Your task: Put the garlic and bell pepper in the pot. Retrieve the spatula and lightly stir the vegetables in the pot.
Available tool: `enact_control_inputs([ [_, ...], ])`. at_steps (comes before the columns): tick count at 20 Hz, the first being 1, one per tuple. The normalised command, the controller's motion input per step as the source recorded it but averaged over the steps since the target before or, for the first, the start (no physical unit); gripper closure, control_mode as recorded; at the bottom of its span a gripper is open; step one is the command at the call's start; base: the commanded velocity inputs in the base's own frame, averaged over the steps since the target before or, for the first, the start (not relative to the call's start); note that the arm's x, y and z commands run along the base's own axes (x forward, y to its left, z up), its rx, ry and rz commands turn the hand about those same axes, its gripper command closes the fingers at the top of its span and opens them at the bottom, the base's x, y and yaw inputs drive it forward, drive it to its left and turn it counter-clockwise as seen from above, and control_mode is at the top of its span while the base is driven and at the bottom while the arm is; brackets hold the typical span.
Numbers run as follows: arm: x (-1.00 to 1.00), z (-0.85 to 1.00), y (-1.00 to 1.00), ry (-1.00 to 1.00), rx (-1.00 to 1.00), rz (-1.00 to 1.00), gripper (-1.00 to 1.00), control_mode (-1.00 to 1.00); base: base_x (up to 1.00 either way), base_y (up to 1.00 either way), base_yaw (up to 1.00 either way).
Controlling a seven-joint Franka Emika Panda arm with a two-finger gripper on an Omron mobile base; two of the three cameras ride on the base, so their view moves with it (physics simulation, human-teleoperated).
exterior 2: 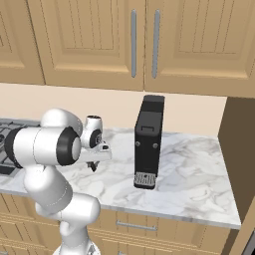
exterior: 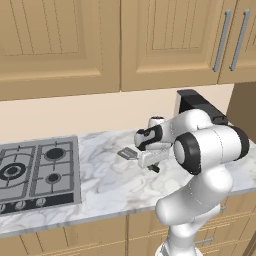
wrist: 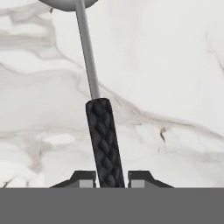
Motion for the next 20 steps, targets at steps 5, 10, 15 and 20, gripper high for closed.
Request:
enact_control_inputs([
  [5,-0.19,0.00,0.00,0.00,0.00,0.00,1.00,-1.00,0.00,0.00,0.00],
  [10,-0.70,0.20,0.00,-0.10,0.00,0.01,1.00,-1.00,0.00,0.00,0.00],
  [15,-0.46,0.51,0.00,-0.04,0.00,0.00,1.00,-1.00,0.00,0.00,0.00],
  [20,-0.30,0.56,0.00,0.00,0.00,0.00,1.00,-1.00,0.00,0.00,0.00],
])
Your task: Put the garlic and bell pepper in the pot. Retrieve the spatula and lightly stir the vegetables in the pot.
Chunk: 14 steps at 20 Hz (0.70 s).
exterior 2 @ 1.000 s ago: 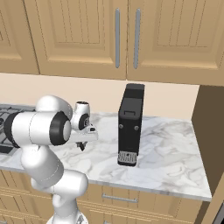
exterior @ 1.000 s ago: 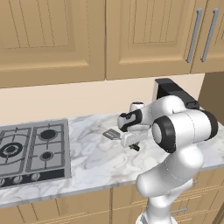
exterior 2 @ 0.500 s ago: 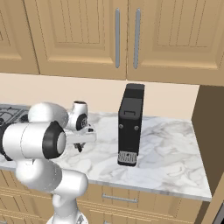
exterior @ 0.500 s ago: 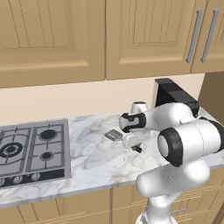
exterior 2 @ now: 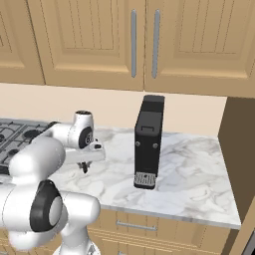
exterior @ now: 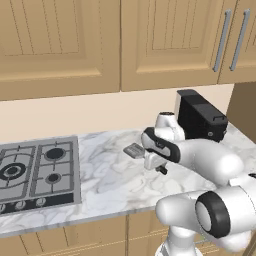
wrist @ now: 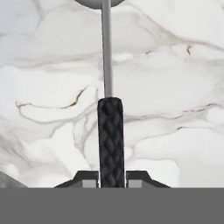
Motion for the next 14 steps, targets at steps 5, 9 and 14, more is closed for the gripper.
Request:
enact_control_inputs([
  [5,-0.39,0.51,0.00,0.00,0.00,0.00,1.00,-1.00,0.00,0.00,0.00],
  [9,-0.47,0.58,0.00,0.00,0.00,0.00,1.00,-1.00,0.00,0.00,0.00],
  [14,-0.76,0.48,0.00,0.00,0.00,0.00,1.00,-1.00,0.00,0.00,0.00],
])
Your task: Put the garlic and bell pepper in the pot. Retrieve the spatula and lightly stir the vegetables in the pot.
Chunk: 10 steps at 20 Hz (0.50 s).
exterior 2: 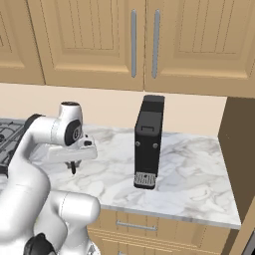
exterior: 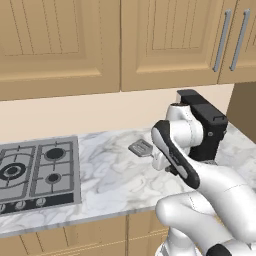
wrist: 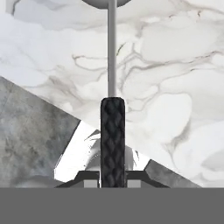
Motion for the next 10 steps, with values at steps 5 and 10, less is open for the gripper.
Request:
enact_control_inputs([
  [5,-0.62,0.53,0.00,0.00,0.00,0.00,1.00,-1.00,0.00,0.00,0.00],
  [10,-0.35,0.32,0.00,-0.02,0.00,0.00,1.00,-1.00,0.00,0.00,0.00],
])
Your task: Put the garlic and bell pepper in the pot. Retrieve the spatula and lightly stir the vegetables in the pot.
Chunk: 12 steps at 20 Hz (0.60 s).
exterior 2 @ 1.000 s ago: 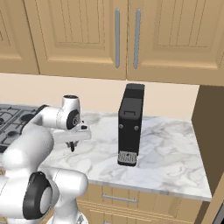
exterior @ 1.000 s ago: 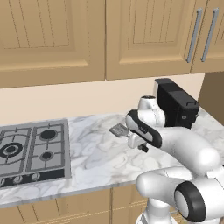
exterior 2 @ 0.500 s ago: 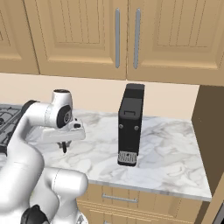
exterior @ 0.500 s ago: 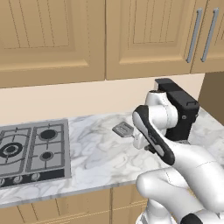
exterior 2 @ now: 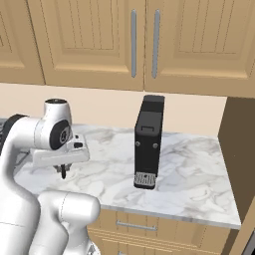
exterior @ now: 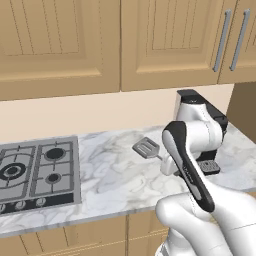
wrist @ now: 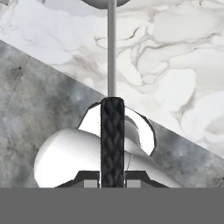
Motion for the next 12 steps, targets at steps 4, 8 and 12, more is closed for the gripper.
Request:
enact_control_inputs([
  [4,0.00,0.00,0.00,0.00,0.00,0.00,1.00,-1.00,0.00,0.00,0.00],
  [8,0.00,0.00,0.00,0.00,0.00,0.00,1.00,-1.00,0.00,0.00,0.00],
  [12,-0.03,0.00,0.00,0.00,0.00,0.00,1.00,1.00,-0.45,0.18,0.00],
])
